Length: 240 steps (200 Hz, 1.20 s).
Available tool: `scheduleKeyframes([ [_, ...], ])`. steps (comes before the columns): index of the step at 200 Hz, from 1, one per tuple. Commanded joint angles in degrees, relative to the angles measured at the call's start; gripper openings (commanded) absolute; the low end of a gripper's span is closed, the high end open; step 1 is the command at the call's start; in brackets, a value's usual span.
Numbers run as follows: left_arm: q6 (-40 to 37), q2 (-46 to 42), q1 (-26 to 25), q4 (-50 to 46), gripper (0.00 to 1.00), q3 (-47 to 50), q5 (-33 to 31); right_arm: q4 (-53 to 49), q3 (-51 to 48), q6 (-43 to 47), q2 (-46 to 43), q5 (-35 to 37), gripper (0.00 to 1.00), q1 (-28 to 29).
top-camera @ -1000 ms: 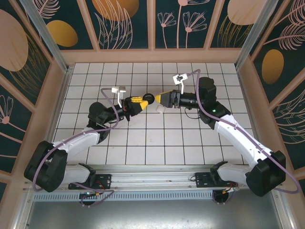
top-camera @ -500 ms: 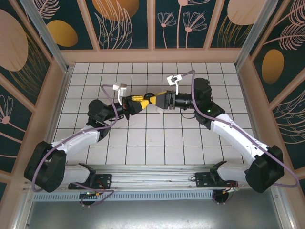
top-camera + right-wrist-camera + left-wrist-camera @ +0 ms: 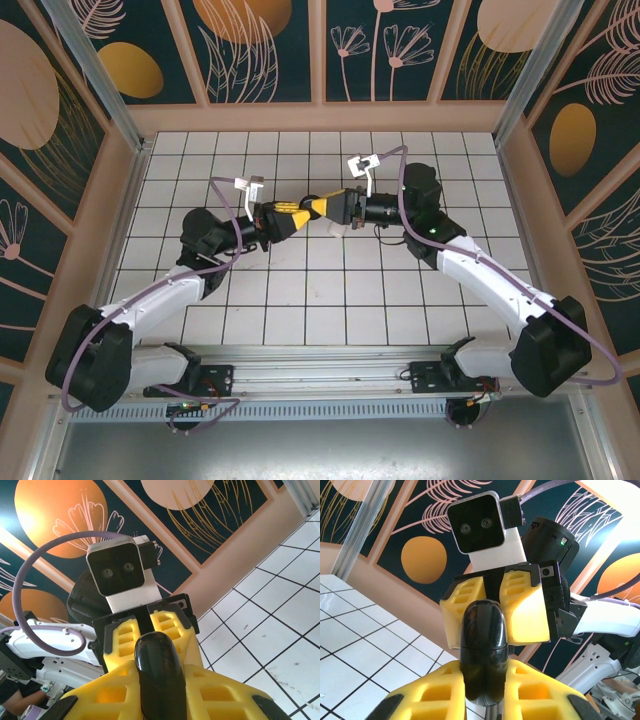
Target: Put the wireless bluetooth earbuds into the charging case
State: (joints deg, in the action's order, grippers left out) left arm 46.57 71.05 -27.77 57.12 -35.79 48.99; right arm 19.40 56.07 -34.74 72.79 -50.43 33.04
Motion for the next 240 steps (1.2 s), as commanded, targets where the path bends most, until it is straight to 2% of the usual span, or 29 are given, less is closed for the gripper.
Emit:
scheduleKeyframes([
  [1,-5.6,-3.1,-0.4,-4.9,0.35,-0.1,-1.7,0.6,-1.3,0.0,-0.4,2.1,0.12,0.4],
  [12,-9.6,-4.9,-0.4,-11.3,0.47,-0.7,-3.9,-1.3,-1.0,0.9,-0.5,4.6,0.12,0.2],
  [23,-16.1,-7.7,-0.3,-22.2,0.62,-2.3,-8.4,-3.4,-0.2,1.3,-0.2,6.4,0.13,-0.2],
  [35,-23.6,-11.3,-0.3,-34.0,0.76,-4.6,-16.6,-4.5,0.5,1.3,0.1,7.2,0.14,-0.7],
  [43,-27.1,-14.1,-0.3,-39.6,0.96,-5.9,-23.6,-5.9,0.6,1.4,0.2,8.8,0.14,-0.8],
  [46,-28.2,-14.9,-0.2,-41.6,0.98,-6.3,-26.1,-6.5,0.7,1.4,0.3,9.5,0.14,-0.9],
  [54,-30.8,-17.1,-0.3,-46.0,0.99,-7.0,-32.1,-8.7,0.8,2.0,0.9,11.7,0.14,-1.0],
  [76,-35.5,-20.9,-0.3,-55.8,0.99,-8.5,-43.5,-17.2,3.6,3.6,6.4,16.2,0.14,-1.1],
  [90,-36.7,-22.2,-0.3,-60.7,0.98,-9.3,-50.4,-19.5,5.8,3.1,11.0,15.6,0.14,-0.9],
  [104,-37.5,-23.4,-0.3,-63.7,0.99,-9.3,-55.4,-17.1,6.5,1.8,15.0,14.4,0.14,-0.2],
  [133,-35.6,-26.0,-0.3,-64.2,0.98,-6.8,-63.7,-17.8,12.9,1.4,25.7,16.0,0.14,3.1],
  [154,-28.8,-26.5,-0.3,-64.7,0.99,-5.0,-69.6,-18.3,19.0,3.2,35.3,16.5,0.14,6.2],
  [189,-26.3,-24.4,-0.3,-67.0,0.98,-4.8,-69.0,-20.7,32.0,2.7,50.4,15.4,0.14,9.3],
  [240,-25.7,-25.3,-0.3,-63.9,0.99,-0.4,-64.8,-24.9,48.7,2.9,63.2,17.6,0.15,10.1],
])
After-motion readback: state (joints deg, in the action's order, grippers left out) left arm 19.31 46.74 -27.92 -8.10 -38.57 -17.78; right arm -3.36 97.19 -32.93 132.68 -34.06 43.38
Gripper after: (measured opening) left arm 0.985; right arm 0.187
